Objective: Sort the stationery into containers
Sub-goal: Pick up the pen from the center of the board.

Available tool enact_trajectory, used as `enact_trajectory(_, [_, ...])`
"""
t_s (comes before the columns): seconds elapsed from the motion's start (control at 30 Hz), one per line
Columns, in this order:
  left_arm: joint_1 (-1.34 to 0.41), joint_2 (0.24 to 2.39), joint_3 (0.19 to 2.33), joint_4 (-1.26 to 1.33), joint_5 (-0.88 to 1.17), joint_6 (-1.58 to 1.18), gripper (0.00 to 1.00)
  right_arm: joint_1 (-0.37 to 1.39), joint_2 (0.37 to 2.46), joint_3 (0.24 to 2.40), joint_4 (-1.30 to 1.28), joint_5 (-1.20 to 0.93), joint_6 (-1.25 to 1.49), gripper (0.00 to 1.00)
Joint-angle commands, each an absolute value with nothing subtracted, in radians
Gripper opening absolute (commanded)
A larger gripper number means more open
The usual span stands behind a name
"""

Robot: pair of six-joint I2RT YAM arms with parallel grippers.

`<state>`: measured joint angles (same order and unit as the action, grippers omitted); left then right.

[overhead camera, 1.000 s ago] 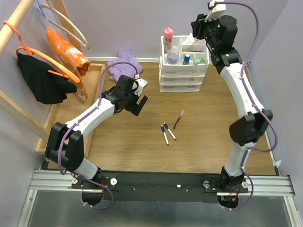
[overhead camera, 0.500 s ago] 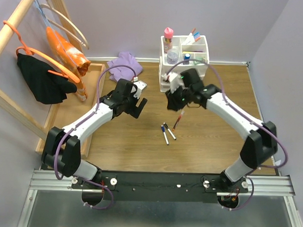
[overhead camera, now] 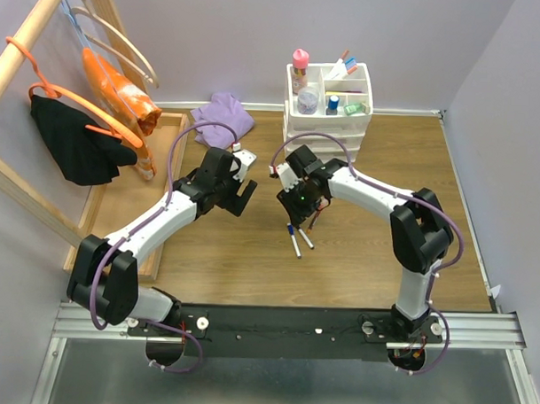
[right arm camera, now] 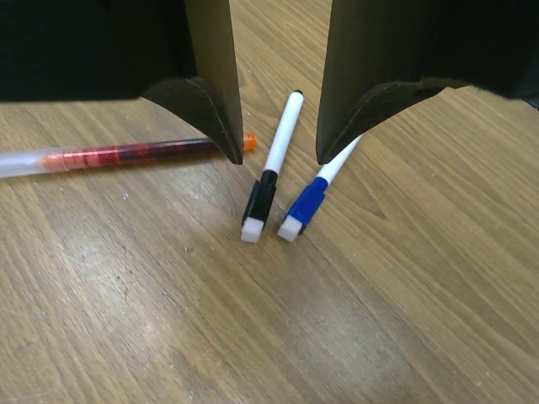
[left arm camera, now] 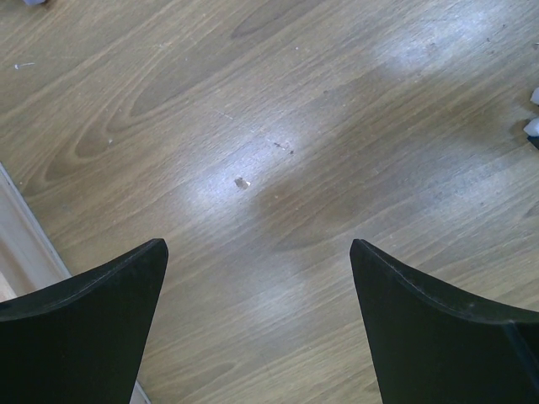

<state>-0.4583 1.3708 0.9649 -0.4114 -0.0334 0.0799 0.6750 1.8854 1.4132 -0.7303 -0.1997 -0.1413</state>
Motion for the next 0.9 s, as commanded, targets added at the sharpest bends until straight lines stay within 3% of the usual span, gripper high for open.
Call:
enact_trajectory(0.0, [-0.462,1.347,0.954,-0.400,-0.071,0.089,0.99,0.687,1.931,1.465,-0.742,-0.155,-0.109,0.47])
enact_trajectory(0.67, [-0.457,1.358,0.937,-0.377,-0.074,0.087,0.99,0.725,2.028,1.473,-0.744,-0.130,-0.095,0.41])
enact_trajectory(0.87, [-0.454,1.364,0.942,-0.373,-0.072,0.084,0.99,0.730,2.051,1.453,-0.719,-0.063,-0.077,0.31])
